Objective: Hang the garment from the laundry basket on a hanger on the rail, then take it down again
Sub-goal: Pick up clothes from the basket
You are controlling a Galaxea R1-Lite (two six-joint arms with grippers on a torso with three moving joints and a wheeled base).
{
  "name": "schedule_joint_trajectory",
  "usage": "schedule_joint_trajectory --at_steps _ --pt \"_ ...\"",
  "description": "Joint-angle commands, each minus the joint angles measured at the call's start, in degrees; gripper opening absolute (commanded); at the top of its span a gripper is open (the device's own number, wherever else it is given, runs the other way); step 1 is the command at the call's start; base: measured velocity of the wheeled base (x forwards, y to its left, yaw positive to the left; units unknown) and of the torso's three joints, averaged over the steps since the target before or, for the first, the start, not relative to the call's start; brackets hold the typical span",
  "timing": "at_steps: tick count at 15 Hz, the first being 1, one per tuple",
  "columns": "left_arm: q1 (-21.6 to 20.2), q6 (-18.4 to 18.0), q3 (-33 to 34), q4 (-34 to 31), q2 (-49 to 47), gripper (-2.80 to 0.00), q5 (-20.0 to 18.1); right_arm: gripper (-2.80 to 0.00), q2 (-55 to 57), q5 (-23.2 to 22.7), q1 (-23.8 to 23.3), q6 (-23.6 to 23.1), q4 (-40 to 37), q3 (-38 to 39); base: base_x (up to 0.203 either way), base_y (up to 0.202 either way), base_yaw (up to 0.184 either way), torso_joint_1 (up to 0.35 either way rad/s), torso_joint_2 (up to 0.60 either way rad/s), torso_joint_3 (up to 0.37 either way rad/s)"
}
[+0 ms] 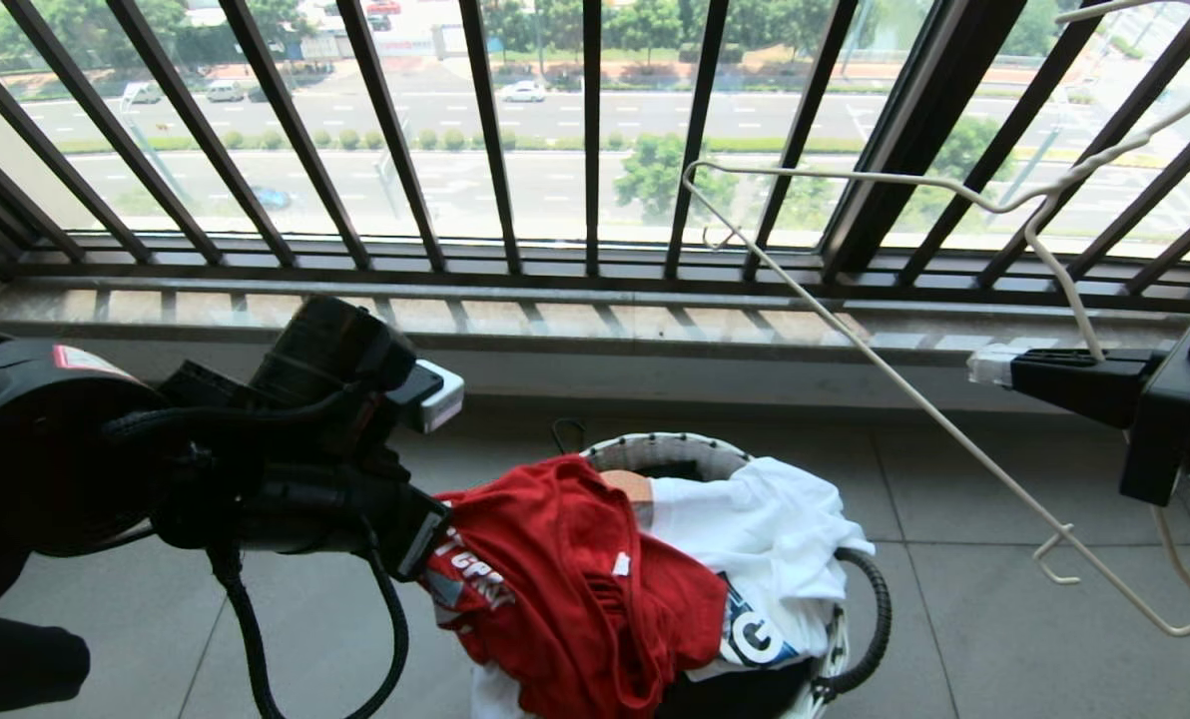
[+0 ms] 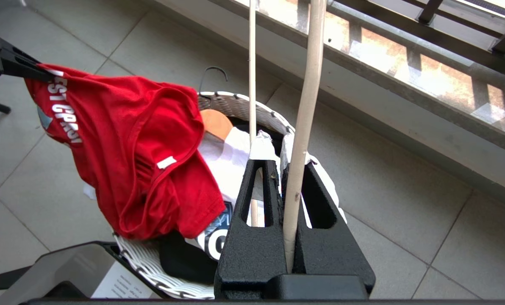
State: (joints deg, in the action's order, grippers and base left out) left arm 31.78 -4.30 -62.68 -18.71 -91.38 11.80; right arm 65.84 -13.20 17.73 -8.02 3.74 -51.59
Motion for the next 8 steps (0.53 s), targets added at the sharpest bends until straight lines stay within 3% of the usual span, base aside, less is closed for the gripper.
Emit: schedule_joint_trajectory --at_steps 1,4,8 --pt "-0.22 -1.41 -0.77 -4.36 4.01 -2.80 0.34 -2.80 0.16 -0.07 0.03 -0.06 0.04 0.00 0.000 0.000 0.000 0.000 0.00 0.000" --pt "1.67 -3.27 -0.64 -8.04 3.28 -2.80 0.14 -2.80 0.60 -0.07 0.03 -0.06 0.04 0.00 0.000 0.000 0.000 0.000 0.00 0.000" --pt "10.71 -3.09 2.30 -8.18 0.58 -2.80 -1.86 -2.80 0.69 0.02 0.03 -0.06 0.04 0.00 0.000 0.000 0.000 0.000 0.00 0.000"
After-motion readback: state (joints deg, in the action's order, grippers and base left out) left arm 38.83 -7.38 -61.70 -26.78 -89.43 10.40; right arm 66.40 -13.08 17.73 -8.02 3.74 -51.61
